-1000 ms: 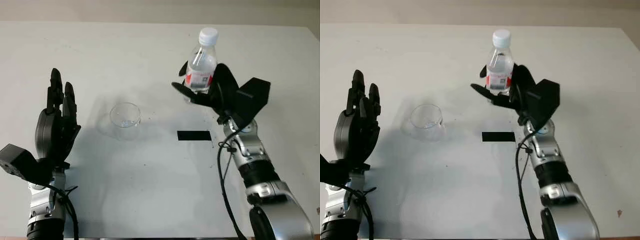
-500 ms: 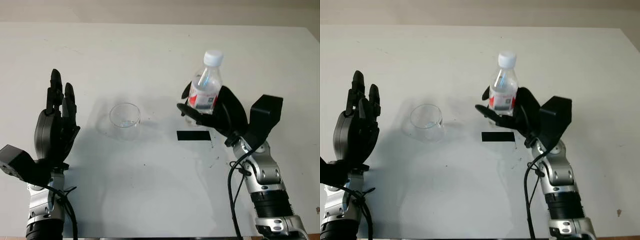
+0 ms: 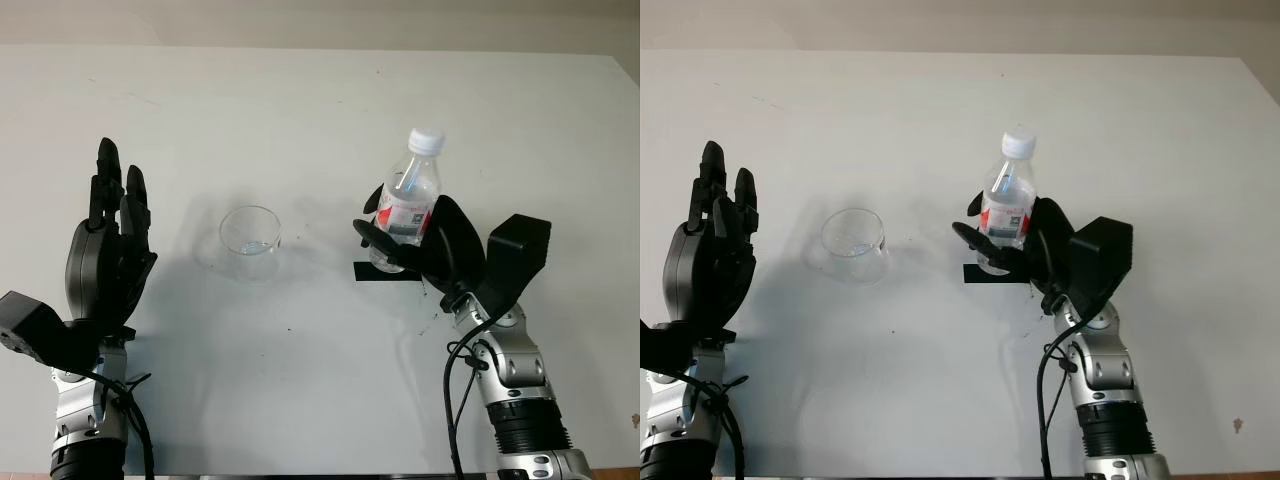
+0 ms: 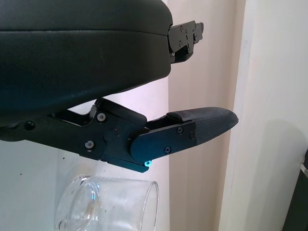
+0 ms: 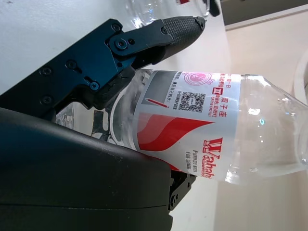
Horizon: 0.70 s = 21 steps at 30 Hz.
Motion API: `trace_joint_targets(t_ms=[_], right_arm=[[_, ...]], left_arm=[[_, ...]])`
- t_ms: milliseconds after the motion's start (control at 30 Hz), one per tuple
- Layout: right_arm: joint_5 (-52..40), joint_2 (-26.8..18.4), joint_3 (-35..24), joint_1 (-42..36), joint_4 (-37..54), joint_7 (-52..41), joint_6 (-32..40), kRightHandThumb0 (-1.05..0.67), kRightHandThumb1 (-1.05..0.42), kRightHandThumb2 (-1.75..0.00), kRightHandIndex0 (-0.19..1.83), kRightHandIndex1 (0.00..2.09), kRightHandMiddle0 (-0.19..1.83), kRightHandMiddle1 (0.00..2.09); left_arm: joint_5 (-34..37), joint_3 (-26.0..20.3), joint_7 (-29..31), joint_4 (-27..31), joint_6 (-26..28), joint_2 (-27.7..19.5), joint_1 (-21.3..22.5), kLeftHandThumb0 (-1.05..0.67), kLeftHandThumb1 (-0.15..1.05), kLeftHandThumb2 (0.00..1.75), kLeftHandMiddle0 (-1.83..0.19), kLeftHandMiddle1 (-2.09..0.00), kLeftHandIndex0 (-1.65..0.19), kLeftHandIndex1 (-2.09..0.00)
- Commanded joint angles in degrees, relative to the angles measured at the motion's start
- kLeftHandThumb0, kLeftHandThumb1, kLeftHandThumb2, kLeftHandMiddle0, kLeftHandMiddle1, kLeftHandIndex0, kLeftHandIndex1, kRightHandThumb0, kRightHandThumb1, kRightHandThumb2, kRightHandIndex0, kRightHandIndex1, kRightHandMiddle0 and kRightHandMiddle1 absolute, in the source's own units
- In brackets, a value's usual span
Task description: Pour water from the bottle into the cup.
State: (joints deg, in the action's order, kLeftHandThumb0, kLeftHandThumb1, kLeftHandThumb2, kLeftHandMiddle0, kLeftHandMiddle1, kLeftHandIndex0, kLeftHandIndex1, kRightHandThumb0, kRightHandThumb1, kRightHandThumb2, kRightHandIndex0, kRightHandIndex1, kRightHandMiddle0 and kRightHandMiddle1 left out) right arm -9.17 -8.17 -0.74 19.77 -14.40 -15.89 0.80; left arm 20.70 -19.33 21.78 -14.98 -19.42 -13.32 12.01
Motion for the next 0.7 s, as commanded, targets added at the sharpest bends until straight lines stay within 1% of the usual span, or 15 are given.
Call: trace_joint_targets(t_ms=[0, 400, 567, 667], right_arm=[[0.6, 0.9, 0.1, -0.4, -1.3, 0.1, -2.4, -0.45, -1.05, -0.47, 1.09, 2.09, 0.73, 2.09], [5.1, 1.7, 1.0, 0.0, -5.9, 1.3, -9.3, -0.46, -1.05, -0.47, 1.09, 2.09, 0.77, 2.09], [6.1, 1.6, 1.6, -0.6, -5.9, 0.8, -9.7, -0.48, -1.05, -0.47, 1.07, 2.09, 0.77, 2.09], [6.2, 1.9, 1.8, -1.1, -5.8, 0.8, -9.6, -0.49, -1.05, -0.44, 0.99, 2.09, 0.71, 2.09]], left_arm=[[0.2, -0.4, 0.5, -1.4, -1.1, -0.1, -1.2, -0.69, 1.05, 0.67, 0.19, 0.0, 0.19, 0.0], [0.4, -0.5, 0.4, -1.2, -1.0, -0.3, -1.5, -0.7, 1.05, 0.66, 0.19, 0.0, 0.19, 0.0], [-0.2, -0.5, 0.2, -1.2, -1.4, -0.6, -1.6, -0.69, 1.05, 0.67, 0.19, 0.0, 0.19, 0.0], [-0.3, -0.6, 0.1, -0.8, -1.0, -0.8, -1.6, -0.69, 1.05, 0.67, 0.19, 0.0, 0.19, 0.0]])
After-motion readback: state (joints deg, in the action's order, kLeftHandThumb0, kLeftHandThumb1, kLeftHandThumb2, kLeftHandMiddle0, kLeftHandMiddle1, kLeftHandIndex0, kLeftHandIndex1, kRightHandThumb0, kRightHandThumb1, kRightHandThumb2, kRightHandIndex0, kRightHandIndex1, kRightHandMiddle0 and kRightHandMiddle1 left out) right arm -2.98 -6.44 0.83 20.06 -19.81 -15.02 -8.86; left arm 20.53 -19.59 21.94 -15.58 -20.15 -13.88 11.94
